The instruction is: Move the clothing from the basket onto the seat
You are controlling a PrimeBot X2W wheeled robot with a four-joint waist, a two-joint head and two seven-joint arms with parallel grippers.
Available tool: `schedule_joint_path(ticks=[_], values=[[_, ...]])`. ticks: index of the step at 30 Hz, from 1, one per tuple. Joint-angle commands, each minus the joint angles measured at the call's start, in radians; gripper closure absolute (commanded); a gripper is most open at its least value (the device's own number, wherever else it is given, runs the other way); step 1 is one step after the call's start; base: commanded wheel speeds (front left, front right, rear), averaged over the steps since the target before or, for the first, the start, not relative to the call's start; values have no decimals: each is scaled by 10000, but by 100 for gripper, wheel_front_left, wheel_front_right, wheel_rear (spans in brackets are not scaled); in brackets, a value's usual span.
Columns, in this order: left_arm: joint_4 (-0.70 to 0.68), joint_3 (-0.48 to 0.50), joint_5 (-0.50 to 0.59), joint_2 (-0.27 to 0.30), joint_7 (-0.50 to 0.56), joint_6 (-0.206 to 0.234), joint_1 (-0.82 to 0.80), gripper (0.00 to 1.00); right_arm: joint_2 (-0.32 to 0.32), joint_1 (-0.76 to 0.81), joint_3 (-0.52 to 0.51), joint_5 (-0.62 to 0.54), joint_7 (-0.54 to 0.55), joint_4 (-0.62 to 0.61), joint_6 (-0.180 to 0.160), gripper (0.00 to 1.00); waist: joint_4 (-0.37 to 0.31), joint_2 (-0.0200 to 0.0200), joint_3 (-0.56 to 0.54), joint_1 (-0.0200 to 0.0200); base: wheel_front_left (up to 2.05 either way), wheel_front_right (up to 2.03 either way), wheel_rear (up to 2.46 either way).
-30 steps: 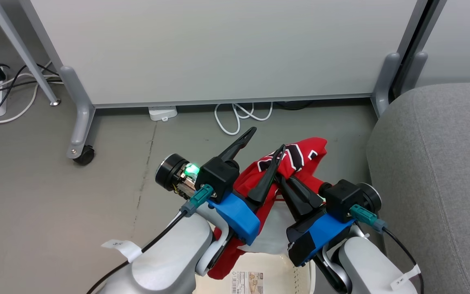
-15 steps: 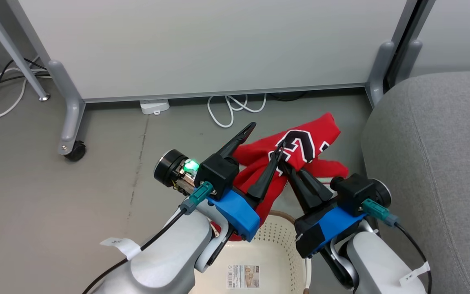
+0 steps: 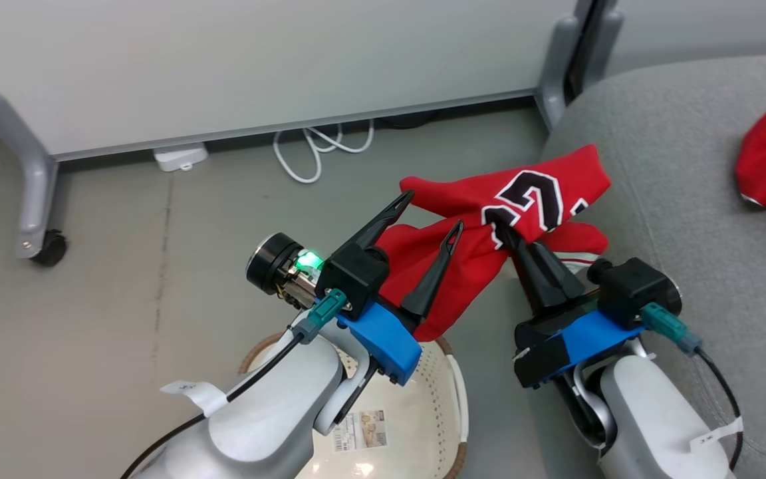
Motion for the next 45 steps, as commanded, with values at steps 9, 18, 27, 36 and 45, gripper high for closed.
schedule_joint_path(ticks=[9,18,27,36,45], values=[[39,-134,128,67,62,-25,-335,0,-127,175,-828,-116,-5,-537,5,100,-1353,0,594,0,0,0,0],[122,-321,145,124,118,-71,-403,0,-35,575,-1673,-159,-5,-1041,5,100,-2443,0,825,0,0,0,0],[170,-451,133,173,139,-83,-307,0,55,1199,-2304,-72,-5,-1389,5,100,-3021,0,875,0,0,0,0],[189,-592,93,173,97,-95,-256,0,136,1420,-2508,-110,-5,-1548,5,100,-3094,0,897,0,0,0,0],[-126,-578,263,335,223,78,-722,0,53,-744,-2939,-27,-3,-2202,5,100,-3008,0,1893,0,0,0,0]])
